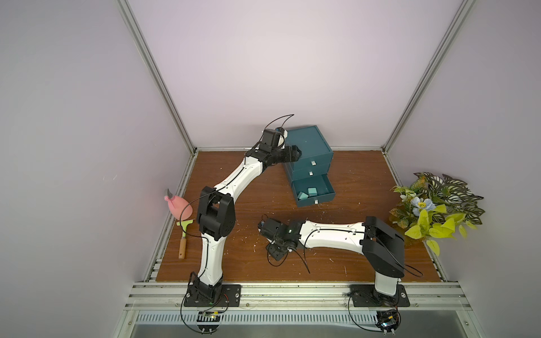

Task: Place the plugs into the drawer by color
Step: Pick up the plug from the center of the board, then place the plug in the drawer.

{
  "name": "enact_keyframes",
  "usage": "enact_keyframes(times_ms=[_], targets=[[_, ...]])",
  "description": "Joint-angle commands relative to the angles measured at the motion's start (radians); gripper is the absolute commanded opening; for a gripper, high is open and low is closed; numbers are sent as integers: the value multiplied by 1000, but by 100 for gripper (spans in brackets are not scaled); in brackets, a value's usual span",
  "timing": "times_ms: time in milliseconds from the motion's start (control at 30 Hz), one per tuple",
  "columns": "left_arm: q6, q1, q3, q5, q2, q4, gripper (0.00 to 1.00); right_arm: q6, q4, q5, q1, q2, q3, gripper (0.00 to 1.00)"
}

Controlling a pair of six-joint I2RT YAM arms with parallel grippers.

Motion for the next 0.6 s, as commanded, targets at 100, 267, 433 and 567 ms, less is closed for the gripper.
enact_keyframes(times_ms=[100,267,433,567], targets=[[44,7,-3,-46,1,-91,87,-78,-77,145,-254,-220,-54,45],[58,7,57,-60,15,-118,87,-175,-80,236,-462,-262,14,45],[85,9,108,-95,15,-120,88,-224,-41,254,-586,-212,120,45],[118,10,154,-140,23,-120,89,-254,-18,264,-647,-147,166,45]])
